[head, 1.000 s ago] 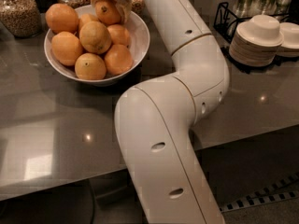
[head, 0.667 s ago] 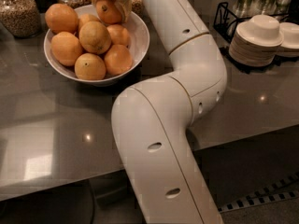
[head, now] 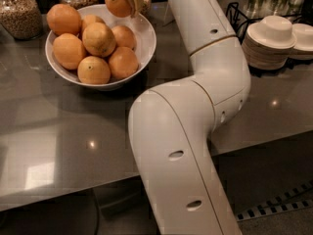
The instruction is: Pick orange from white bowl
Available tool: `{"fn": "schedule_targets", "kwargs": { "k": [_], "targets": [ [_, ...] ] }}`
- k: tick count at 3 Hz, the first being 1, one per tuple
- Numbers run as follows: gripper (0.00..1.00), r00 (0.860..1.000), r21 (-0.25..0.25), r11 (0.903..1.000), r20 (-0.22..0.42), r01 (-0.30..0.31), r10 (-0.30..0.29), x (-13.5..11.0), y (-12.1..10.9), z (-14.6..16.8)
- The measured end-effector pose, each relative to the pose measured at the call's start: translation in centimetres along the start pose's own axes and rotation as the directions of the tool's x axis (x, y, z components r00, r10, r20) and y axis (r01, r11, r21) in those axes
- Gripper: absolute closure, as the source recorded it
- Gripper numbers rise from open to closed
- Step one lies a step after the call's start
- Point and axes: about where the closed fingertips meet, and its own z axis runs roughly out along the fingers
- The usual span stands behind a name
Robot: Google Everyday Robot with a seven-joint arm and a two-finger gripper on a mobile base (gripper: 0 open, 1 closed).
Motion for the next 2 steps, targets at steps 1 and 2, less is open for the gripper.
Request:
{"fn": "schedule_targets", "kwargs": {
  "k": [1, 2],
  "targets": [
    [1.0, 0.998, 0.1, 0.9929, 0.022, -0.064, 0.062, 0.6, -0.5, -3.0],
    [1.0, 0.993, 0.189, 0.9758, 0.049, -0.11, 0.103, 0.8, -1.3, -6.1]
  ]
}}
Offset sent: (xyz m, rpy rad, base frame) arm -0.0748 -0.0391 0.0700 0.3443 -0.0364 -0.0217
